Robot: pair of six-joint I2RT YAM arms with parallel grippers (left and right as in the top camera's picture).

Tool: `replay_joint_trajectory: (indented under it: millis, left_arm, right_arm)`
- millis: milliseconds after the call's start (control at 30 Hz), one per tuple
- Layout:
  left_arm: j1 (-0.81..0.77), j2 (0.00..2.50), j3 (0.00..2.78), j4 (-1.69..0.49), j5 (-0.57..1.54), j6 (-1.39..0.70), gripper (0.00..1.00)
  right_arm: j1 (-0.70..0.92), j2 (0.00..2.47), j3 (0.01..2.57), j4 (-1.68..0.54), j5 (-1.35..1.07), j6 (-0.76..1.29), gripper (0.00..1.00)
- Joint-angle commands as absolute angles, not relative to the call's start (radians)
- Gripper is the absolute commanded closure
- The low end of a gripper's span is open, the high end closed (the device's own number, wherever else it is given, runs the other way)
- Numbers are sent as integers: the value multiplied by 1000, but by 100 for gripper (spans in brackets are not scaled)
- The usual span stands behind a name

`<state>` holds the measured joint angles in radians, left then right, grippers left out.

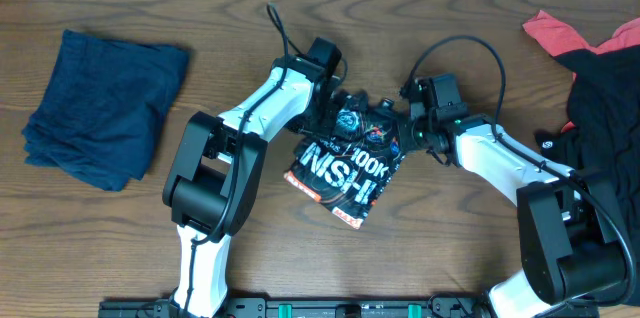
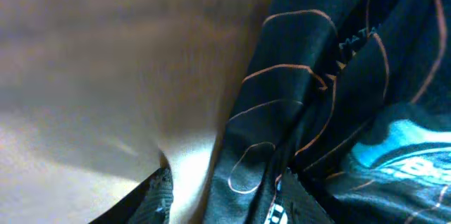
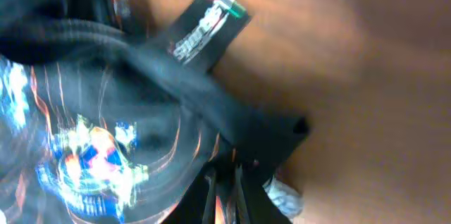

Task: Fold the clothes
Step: 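Grasp the black bundle's top edge with the left gripper, right gripper releasing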

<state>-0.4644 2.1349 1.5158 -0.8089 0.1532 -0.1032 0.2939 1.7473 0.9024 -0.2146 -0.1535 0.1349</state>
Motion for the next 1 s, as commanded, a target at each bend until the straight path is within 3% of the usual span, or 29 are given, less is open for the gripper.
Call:
replay_joint_trajectory:
  millis: [0,100,167,200,267,300,500,700,967]
  left_arm:
    - [-461,2151,1494,-834,277,-219,50]
    - [-459,2094,1499,-833,296,-242,48]
    - [-454,2048,1504,-832,274,-242,42]
    - [-448,2017,1506,-825,245,-242,36]
    - [-437,1963,1506,-798,199,-241,4]
    - [-431,1945,1506,-778,193,-233,2]
    - [-395,1935,1505,-677,207,-133,2]
    - [-371,2015,1505,-630,420,-2,2]
    - [-371,2121,1505,-580,513,52,2]
  right_arm:
    - [300,1759,902,-141,-131,79,89]
    - [299,1759,920,-132,-131,62,89]
    - [299,1755,936,-171,-130,62,85]
    - [299,1753,943,-193,-130,62,82]
    - [296,1740,952,-234,-113,65,79]
    - [293,1732,953,-247,-102,67,78]
    - [275,1670,953,-322,-41,66,73]
    - [270,1637,953,-372,-41,67,72]
    - [241,1634,953,-420,-30,96,71]
